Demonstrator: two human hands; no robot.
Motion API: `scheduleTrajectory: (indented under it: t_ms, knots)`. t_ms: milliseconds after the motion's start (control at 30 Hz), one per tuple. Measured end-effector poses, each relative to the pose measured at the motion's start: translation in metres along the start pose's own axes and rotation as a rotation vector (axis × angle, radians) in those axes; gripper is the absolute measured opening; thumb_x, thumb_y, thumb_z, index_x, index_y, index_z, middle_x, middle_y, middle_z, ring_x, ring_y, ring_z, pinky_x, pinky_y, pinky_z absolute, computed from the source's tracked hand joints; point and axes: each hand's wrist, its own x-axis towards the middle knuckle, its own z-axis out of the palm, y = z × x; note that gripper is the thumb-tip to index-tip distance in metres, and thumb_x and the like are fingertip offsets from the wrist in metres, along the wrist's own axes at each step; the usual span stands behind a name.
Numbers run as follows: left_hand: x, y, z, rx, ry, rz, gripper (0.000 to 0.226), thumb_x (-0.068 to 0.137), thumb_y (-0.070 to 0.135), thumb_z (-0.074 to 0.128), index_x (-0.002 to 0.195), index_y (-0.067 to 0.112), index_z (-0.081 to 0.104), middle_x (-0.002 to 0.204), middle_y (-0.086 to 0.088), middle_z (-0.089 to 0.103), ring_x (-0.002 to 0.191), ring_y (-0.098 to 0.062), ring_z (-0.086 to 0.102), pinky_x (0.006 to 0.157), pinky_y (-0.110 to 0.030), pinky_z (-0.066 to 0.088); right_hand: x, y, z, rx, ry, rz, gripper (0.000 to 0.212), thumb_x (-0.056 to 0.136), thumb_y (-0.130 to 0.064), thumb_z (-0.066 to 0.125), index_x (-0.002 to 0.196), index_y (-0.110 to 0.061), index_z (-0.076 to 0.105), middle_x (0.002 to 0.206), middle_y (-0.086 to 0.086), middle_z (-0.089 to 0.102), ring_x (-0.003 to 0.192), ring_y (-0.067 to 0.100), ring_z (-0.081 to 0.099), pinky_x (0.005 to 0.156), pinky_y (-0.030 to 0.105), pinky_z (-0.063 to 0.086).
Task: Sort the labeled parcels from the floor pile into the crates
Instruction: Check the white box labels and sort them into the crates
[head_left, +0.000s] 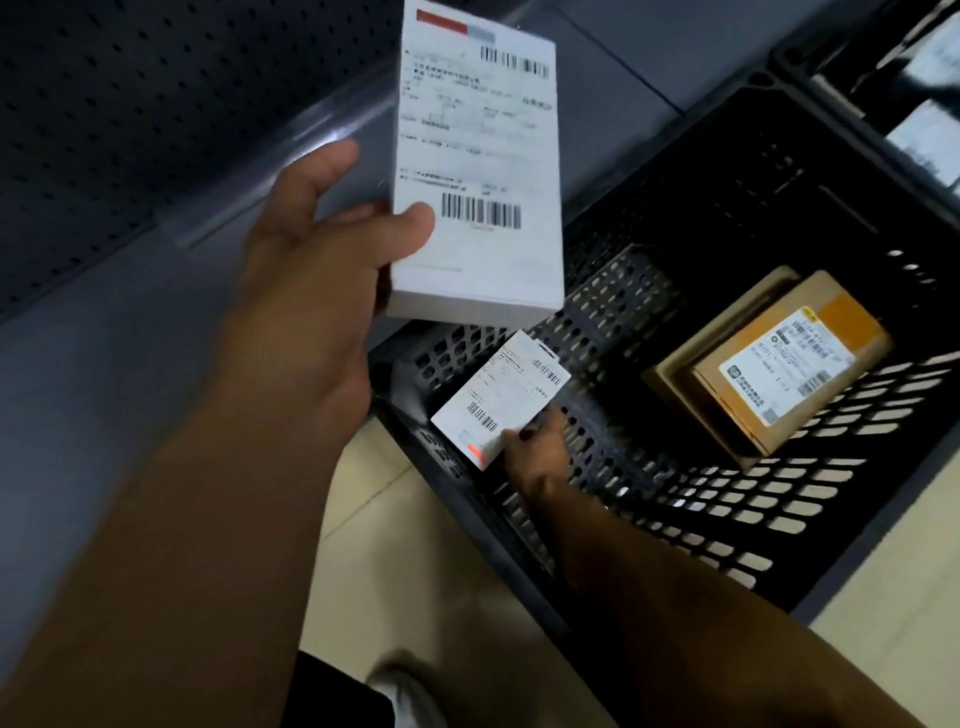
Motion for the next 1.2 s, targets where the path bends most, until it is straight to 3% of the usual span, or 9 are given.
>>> scheduleTrajectory:
  t_ms: [133,233,300,400,533,700,867,1100,1200]
  knots:
    - [0.008,-0.007,0.006,0.068,-0.11,-0.006,0.051,0.089,0.013,0.072,0.131,0.036,0.056,0.109,0.007,0.077,0.098,-0.013,0.075,0.074,-0.03,0.057,0.02,0.002,-0.003,0.053,0.022,0.101,0.069,0.084,-0.023,0.066,0.142,-0.038,0.031,0.126,0.009,0.068,0.11,0.035,0.068,0.097,0.055,0.054]
    - [0.015,-0.012,0.002,0.152,-0.182,-0.003,0.05,0.08,0.018,0.074,0.125,0.037,0.06,0.113,0.002,0.076,0.1,-0.015,0.074,0.08,-0.033,0.055,0.006,-0.042,-0.026,0.073,0.055,0.135,0.048,0.09,-0.021,0.065,0.134,-0.014,0.045,0.101,0.015,0.068,0.084,0.032,0.069,0.068,0.035,0.057]
    - [0.019,-0.015,-0.001,0.211,-0.217,-0.007,0.048,0.08,0.016,0.075,0.123,0.035,0.065,0.113,0.001,0.075,0.099,-0.013,0.074,0.079,-0.03,0.054,-0.004,-0.08,-0.052,0.409,0.021,0.16,0.027,0.098,-0.023,0.061,0.122,-0.014,0.054,0.092,0.009,0.065,0.07,0.023,0.064,0.056,0.027,0.049]
    - [0.02,-0.02,0.0,0.282,-0.263,-0.004,0.051,0.072,0.015,0.077,0.12,0.032,0.069,0.113,0.002,0.075,0.099,-0.012,0.074,0.086,-0.033,0.056,-0.039,-0.141,-0.102,0.922,-0.269,0.118,0.044,0.099,-0.054,0.054,0.129,-0.022,0.054,0.124,0.011,0.069,0.104,0.026,0.071,0.079,0.035,0.058]
    - [0.018,-0.018,0.003,0.352,-0.322,0.03,0.046,0.07,0.016,0.074,0.113,0.028,0.073,0.114,0.002,0.074,0.108,-0.013,0.07,0.1,-0.042,0.054,-0.083,-0.18,-0.135,0.705,-0.569,-0.04,0.074,0.084,-0.071,0.054,0.139,-0.021,0.057,0.122,0.007,0.069,0.103,0.023,0.071,0.08,0.04,0.06]
    - [0.013,-0.017,0.011,0.417,-0.478,0.038,0.043,0.091,-0.001,0.069,0.124,0.027,0.069,0.12,0.004,0.073,0.107,-0.007,0.07,0.095,-0.031,0.055,-0.09,-0.167,-0.121,0.572,-0.472,-0.089,0.058,0.09,-0.041,0.069,0.14,-0.016,0.057,0.135,0.01,0.067,0.122,0.029,0.065,0.098,0.052,0.054]
    - [0.014,-0.01,-0.007,0.548,-0.537,0.049,0.068,0.075,0.053,0.072,0.139,0.053,0.052,0.149,0.008,0.052,0.136,-0.001,0.047,0.117,-0.033,0.036,-0.086,-0.132,-0.112,0.717,-0.313,0.059,0.04,0.099,-0.038,0.057,0.135,-0.019,0.06,0.131,0.006,0.07,0.126,0.029,0.063,0.11,0.055,0.045]
    - [0.015,-0.004,-0.033,0.567,-0.497,0.129,0.068,0.075,0.038,0.065,0.14,0.053,0.051,0.148,0.007,0.053,0.137,0.001,0.045,0.118,-0.035,0.036,-0.062,-0.075,-0.072,0.603,-0.116,0.333,0.03,0.105,-0.014,0.055,0.131,0.0,0.058,0.118,0.012,0.072,0.08,0.02,0.077,0.057,0.031,0.061]
    - [0.012,-0.004,-0.028,0.586,-0.488,0.134,0.071,0.074,0.025,0.056,0.139,0.052,0.051,0.148,0.01,0.053,0.137,-0.001,0.046,0.117,-0.034,0.038,-0.051,-0.069,-0.054,0.487,-0.103,0.346,0.018,0.104,-0.013,0.058,0.117,-0.001,0.06,0.104,0.013,0.07,0.069,0.018,0.072,0.051,0.027,0.06]
